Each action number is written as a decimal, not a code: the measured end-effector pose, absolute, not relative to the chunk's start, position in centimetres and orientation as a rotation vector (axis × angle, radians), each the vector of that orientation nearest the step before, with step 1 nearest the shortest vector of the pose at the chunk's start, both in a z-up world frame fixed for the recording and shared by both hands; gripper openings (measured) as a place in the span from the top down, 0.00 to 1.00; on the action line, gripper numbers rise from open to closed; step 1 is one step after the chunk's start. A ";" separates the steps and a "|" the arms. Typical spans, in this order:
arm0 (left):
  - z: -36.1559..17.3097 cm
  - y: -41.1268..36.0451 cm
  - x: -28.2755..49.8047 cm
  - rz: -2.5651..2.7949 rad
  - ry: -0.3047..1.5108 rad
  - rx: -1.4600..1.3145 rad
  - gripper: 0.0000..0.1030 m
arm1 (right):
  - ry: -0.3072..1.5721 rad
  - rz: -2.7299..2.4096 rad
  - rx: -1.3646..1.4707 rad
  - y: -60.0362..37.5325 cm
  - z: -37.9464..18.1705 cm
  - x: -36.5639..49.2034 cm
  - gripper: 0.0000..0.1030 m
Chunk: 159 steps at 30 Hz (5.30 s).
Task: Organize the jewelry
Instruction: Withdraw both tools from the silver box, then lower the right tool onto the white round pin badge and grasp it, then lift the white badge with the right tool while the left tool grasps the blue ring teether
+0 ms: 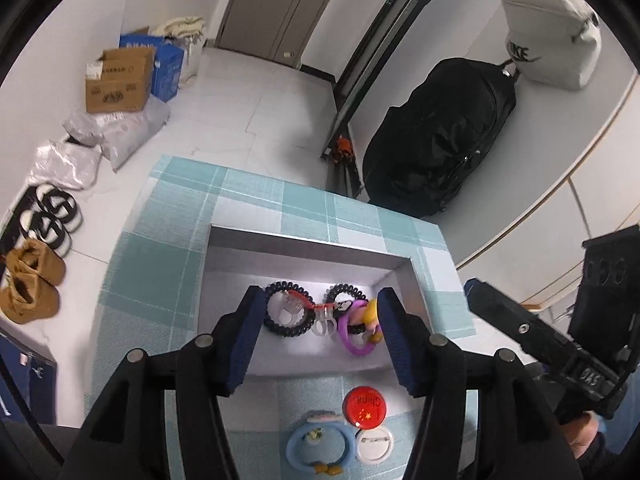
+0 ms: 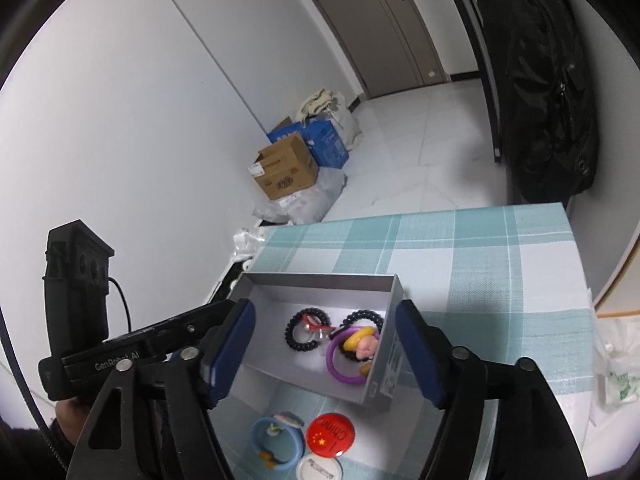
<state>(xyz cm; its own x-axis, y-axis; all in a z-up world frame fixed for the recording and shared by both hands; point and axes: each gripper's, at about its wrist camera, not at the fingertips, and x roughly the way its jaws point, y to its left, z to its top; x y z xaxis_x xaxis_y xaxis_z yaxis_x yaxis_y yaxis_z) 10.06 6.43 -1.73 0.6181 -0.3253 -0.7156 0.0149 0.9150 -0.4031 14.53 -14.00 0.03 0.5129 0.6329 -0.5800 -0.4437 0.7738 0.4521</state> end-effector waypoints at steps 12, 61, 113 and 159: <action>-1.3 3.9 7.1 -0.169 0.884 -0.264 0.40 | 0.739 0.654 0.166 -14.4 0.7 10.8 0.15; -4.8 5.3 0.9 0.051 0.962 -0.237 0.37 | 0.977 0.669 -0.099 -11.0 -7.1 4.1 0.21; -4.9 3.5 2.5 -0.087 0.958 -0.246 0.37 | 0.861 0.637 -0.005 -13.1 -4.4 4.3 0.60; -6.9 0.8 4.3 -0.090 1.062 -0.074 0.44 | 0.883 0.606 0.147 -16.4 -4.3 6.2 0.60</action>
<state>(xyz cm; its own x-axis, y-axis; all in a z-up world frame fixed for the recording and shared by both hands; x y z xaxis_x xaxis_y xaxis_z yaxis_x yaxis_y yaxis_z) 4.30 0.82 -6.91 0.4838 -0.1093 -0.8683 0.0376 0.9938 -0.1042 6.16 -16.40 -4.29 0.4803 0.5535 -0.6805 -0.4358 0.8238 0.3625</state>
